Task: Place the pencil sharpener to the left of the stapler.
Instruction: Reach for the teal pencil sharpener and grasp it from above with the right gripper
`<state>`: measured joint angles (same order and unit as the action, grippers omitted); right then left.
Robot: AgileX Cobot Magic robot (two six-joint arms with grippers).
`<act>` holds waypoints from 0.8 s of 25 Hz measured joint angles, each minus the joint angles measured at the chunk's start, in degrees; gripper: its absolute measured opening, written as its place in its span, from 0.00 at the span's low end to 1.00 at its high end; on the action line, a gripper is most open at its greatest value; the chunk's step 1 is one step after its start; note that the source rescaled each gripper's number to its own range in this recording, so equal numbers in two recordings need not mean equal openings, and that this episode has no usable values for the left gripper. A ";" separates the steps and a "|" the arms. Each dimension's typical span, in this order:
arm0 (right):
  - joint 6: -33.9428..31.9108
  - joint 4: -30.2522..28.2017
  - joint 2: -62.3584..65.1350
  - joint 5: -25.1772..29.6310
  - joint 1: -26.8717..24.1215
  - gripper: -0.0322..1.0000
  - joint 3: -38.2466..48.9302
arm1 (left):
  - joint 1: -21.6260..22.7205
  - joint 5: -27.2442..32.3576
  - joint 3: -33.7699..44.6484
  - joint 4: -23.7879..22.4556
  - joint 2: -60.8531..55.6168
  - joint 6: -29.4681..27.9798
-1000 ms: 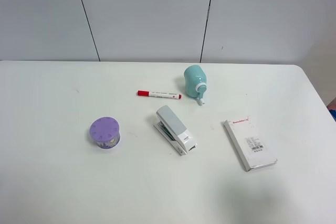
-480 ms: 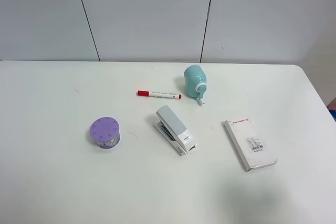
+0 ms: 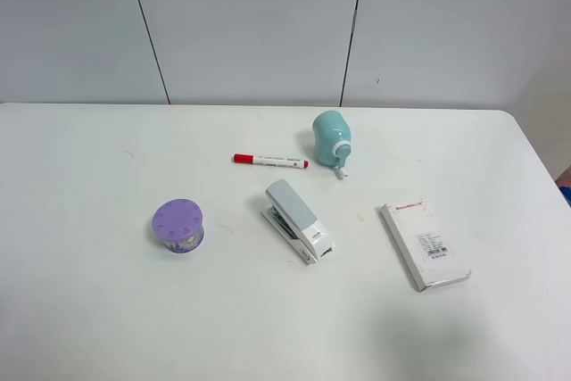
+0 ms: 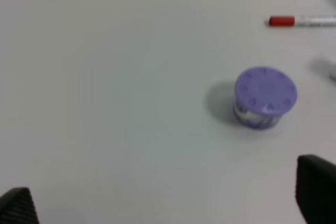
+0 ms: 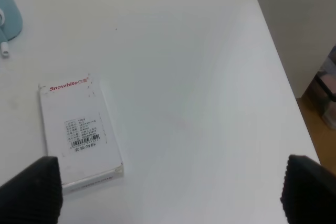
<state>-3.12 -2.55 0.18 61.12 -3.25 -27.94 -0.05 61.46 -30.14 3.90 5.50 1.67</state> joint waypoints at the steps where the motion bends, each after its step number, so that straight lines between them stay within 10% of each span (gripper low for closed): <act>1: 0.00 0.00 0.00 0.00 0.00 0.82 0.00 | 0.00 -0.15 0.68 0.00 -0.22 0.00; 20: 0.00 0.00 0.00 0.00 0.00 0.82 0.00 | -1.25 -1.00 0.99 0.06 -0.93 -0.10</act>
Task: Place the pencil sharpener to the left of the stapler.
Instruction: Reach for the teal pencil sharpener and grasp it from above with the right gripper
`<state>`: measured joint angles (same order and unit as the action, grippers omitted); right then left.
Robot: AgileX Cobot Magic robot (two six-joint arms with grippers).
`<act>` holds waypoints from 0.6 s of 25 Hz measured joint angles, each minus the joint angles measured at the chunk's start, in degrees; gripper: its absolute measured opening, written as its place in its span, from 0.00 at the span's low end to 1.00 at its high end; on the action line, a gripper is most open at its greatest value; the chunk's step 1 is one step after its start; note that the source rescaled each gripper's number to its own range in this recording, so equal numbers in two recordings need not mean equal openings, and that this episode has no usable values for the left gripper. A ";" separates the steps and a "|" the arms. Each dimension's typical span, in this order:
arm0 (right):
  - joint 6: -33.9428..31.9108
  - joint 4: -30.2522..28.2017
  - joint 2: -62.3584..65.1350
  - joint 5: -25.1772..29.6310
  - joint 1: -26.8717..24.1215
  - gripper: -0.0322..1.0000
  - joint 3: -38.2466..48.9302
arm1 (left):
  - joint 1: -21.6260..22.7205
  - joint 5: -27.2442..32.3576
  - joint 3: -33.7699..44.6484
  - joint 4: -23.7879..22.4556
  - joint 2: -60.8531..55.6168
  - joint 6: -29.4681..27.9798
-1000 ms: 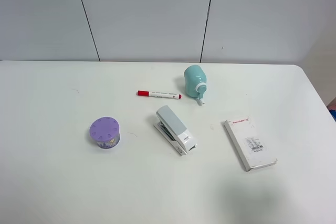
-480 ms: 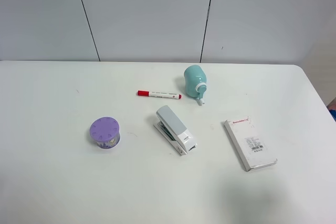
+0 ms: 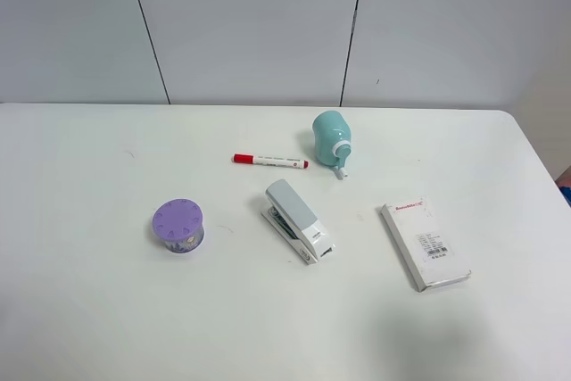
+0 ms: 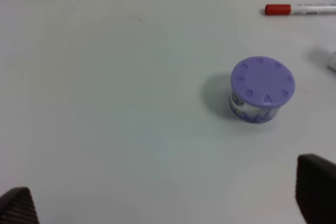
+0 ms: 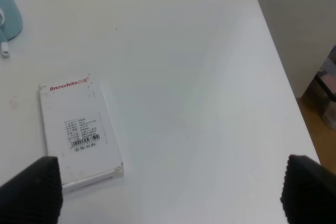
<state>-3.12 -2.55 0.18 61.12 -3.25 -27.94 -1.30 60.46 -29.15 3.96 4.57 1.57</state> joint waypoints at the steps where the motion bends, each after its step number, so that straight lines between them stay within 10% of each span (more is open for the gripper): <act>1: 0.00 0.00 0.00 0.00 0.00 0.82 0.00 | 0.00 0.00 0.00 0.05 0.00 0.00; 15: 0.00 0.00 0.00 0.00 0.00 0.82 0.00 | 0.00 0.00 0.00 0.05 0.00 0.00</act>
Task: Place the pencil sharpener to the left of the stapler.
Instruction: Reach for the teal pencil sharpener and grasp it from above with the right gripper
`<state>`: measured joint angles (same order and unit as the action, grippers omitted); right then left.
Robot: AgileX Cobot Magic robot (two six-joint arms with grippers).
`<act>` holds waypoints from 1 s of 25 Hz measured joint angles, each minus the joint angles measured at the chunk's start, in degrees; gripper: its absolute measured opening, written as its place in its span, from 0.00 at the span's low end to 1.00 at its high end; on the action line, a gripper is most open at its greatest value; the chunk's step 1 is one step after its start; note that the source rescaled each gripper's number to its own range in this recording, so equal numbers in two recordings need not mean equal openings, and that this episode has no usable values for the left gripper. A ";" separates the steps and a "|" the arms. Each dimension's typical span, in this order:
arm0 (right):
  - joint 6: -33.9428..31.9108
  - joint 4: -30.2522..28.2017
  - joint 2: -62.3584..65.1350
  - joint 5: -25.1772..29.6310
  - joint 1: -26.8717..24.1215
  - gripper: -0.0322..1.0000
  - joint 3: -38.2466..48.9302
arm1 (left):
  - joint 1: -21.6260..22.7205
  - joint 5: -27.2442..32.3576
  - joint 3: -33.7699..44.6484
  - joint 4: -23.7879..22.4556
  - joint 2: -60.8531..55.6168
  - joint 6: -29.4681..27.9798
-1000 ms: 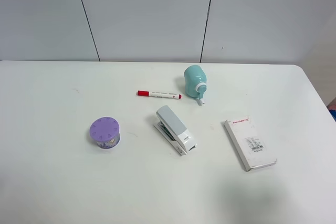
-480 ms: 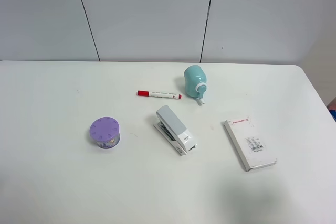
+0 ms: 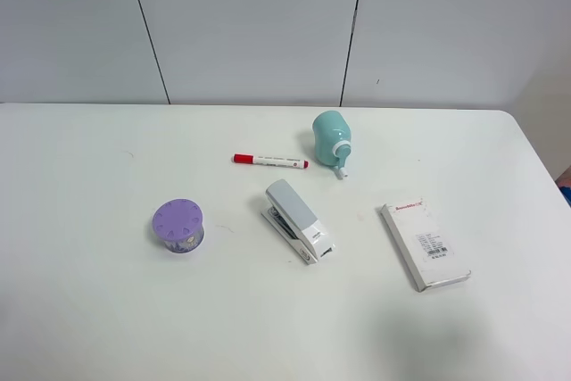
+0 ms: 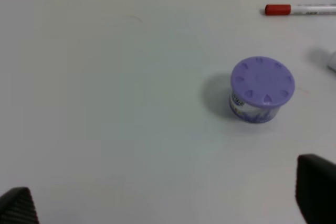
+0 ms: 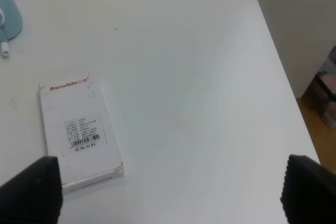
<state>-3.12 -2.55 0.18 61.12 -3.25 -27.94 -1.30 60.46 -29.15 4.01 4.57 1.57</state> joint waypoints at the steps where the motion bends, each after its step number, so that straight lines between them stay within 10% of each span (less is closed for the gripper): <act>1: 0.00 0.00 0.00 0.00 0.00 0.82 0.00 | 0.00 0.00 0.00 -0.03 0.00 0.00; 13: 1.39 1.77 -6.01 -0.11 0.00 0.82 -0.16 | 0.00 0.00 0.00 -0.03 0.00 0.00; 25: 13.59 12.28 -54.94 -10.67 0.00 0.82 -25.37 | 0.00 0.00 0.00 -0.03 0.00 0.00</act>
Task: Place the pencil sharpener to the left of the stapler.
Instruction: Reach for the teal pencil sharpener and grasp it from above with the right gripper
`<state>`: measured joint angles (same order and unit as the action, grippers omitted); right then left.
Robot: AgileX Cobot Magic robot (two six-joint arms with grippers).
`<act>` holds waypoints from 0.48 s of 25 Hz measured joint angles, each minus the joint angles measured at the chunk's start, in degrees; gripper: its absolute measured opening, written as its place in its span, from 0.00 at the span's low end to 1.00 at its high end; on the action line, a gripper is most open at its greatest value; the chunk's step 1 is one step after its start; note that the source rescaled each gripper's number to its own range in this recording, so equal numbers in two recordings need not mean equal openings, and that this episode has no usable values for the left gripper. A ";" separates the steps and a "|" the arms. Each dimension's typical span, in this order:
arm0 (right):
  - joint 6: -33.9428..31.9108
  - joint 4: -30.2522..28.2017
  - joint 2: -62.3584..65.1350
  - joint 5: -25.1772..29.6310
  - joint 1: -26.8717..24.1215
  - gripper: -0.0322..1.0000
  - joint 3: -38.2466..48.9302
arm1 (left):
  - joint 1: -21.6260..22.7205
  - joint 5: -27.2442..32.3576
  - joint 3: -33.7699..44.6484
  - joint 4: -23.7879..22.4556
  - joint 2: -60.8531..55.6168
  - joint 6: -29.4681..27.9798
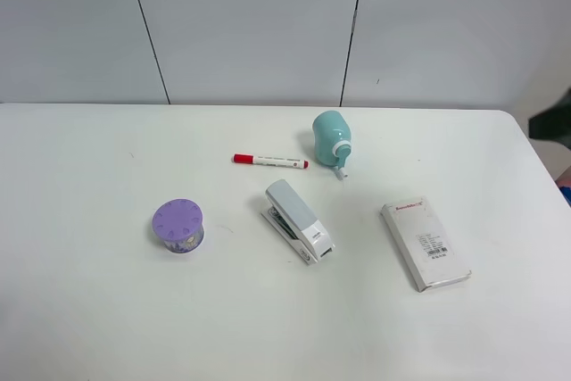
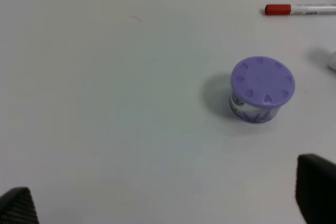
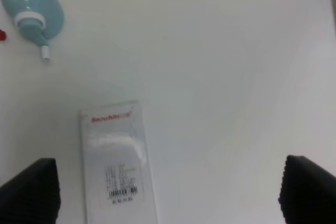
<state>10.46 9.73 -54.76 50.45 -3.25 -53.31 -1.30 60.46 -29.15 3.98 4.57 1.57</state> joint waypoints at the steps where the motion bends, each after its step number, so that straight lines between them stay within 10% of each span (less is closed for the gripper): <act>1: 1.56 1.44 -4.72 -0.24 0.00 0.82 -3.04 | 0.00 0.00 0.00 0.00 0.00 0.00; 12: 5.24 5.25 -39.53 2.76 8.40 0.82 -31.70 | 0.00 0.00 0.00 0.00 0.00 0.00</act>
<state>15.70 14.98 -94.29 53.22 5.15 -85.00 -1.30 60.46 -29.15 3.98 4.57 1.57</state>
